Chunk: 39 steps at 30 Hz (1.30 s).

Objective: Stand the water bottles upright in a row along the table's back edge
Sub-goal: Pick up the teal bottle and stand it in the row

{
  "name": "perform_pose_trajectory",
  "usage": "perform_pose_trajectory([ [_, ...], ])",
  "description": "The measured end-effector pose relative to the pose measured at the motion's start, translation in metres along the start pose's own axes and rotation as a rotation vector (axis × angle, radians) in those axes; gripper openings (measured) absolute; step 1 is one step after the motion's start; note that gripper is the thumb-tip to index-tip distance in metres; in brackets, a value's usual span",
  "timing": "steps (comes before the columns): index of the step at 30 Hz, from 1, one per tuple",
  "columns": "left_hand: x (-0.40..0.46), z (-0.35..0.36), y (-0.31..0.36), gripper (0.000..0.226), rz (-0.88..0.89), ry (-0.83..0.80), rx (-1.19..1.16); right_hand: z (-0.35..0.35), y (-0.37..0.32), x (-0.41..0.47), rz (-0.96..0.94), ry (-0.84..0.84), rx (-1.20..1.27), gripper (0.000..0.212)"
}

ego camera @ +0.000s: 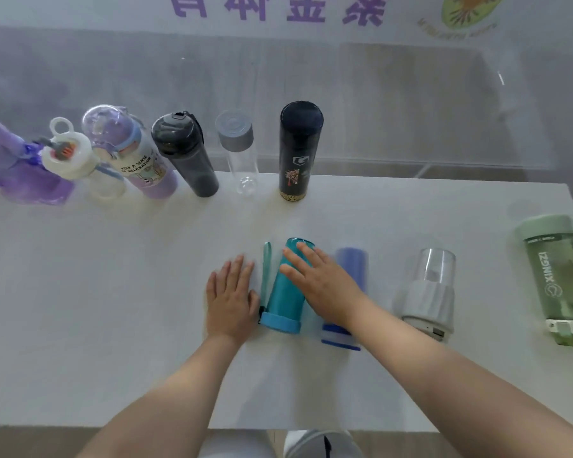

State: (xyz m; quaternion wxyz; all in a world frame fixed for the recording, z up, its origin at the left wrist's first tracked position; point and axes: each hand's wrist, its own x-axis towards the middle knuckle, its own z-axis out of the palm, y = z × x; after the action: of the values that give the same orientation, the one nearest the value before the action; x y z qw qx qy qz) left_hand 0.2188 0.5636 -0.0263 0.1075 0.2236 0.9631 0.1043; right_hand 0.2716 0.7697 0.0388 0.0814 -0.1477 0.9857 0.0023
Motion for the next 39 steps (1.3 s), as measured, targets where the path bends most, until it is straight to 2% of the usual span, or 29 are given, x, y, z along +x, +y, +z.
perform_pose_trajectory([
  [5,0.001,0.003,0.000,0.062,-0.003,0.020,0.047,-0.006,0.019,-0.004,0.091,0.022,0.044,0.071],
  [10,0.001,0.001,0.000,0.061,0.003,0.023,0.040,-0.005,0.030,-0.001,0.169,0.042,0.096,0.071],
  [14,0.001,0.001,0.000,0.062,0.001,0.018,0.028,-0.020,0.042,0.001,0.369,0.110,0.362,0.071],
  [18,0.000,0.000,0.001,0.060,-0.014,0.024,0.019,-0.026,0.060,-0.003,0.466,0.167,0.547,0.069],
  [23,0.000,-0.001,0.002,0.058,-0.014,0.049,-0.007,-0.024,0.073,-0.003,0.665,0.162,0.771,0.062],
  [27,0.000,0.000,0.002,0.058,-0.019,0.048,-0.010,-0.007,0.086,-0.009,0.840,0.251,0.942,0.072],
  [33,0.001,0.000,0.001,0.058,-0.022,0.047,-0.038,-0.009,0.103,0.013,0.913,0.406,0.990,0.076],
  [39,0.001,0.001,0.000,0.057,-0.021,0.039,-0.050,-0.018,0.121,0.046,0.934,0.452,0.965,0.077],
])
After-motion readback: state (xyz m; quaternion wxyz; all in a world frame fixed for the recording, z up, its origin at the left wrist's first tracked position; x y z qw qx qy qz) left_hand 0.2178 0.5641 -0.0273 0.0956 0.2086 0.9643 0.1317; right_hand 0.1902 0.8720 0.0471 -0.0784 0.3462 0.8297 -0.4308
